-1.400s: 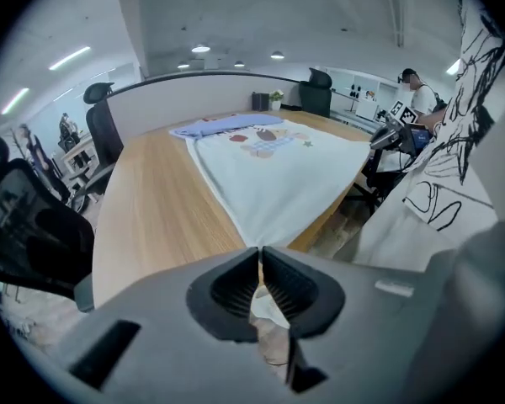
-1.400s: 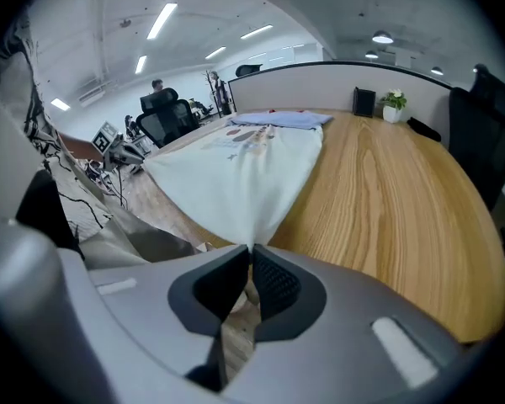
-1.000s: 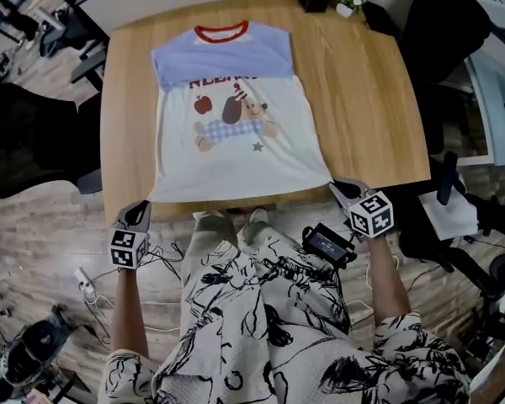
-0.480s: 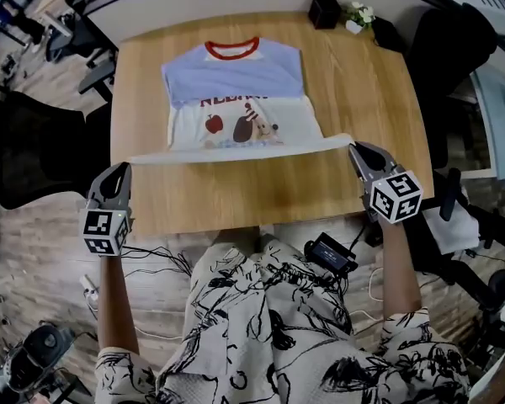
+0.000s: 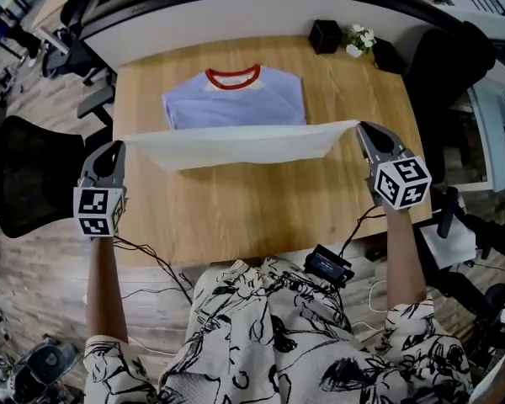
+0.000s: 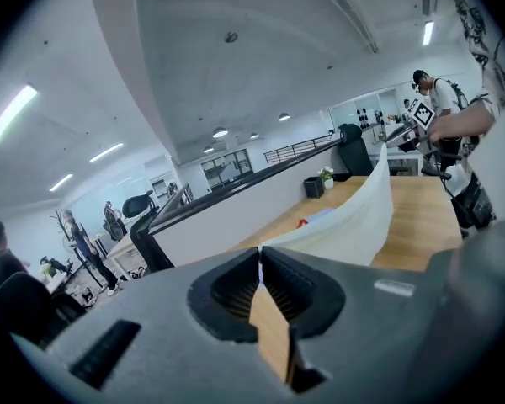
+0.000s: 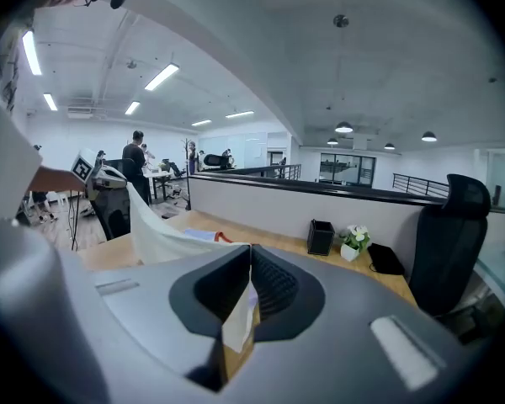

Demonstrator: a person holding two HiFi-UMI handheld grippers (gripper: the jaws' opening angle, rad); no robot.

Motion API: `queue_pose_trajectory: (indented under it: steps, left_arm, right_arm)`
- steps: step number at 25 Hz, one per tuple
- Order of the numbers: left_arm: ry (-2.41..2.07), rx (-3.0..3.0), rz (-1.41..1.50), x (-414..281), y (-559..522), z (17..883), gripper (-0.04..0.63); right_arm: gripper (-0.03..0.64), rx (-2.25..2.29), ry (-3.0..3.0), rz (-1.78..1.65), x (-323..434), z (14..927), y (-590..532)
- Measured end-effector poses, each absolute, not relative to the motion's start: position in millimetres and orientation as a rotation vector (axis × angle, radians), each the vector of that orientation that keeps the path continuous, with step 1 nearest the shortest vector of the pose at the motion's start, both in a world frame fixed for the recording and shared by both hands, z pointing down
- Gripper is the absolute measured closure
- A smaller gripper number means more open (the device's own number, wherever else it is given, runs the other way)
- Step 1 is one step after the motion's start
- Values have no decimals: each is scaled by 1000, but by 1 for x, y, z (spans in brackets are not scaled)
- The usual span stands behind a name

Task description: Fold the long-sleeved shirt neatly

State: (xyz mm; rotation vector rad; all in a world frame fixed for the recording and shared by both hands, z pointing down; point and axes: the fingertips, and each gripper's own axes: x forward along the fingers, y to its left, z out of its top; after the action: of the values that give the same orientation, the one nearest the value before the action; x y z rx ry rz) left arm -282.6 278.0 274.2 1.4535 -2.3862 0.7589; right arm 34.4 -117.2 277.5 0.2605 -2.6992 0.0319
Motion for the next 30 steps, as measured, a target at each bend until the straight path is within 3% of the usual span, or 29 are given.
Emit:
queue_pose_trajectory:
  steps: [14,30]
  left_arm:
    - [-2341,1445,855,-392,195,312,580]
    - [-2123,1432,990,-506,115,439,581]
  right_arm:
    - [601,365,-2650,54,-64,312,-199]
    - [601,420,-2464,77,-179,417,-281]
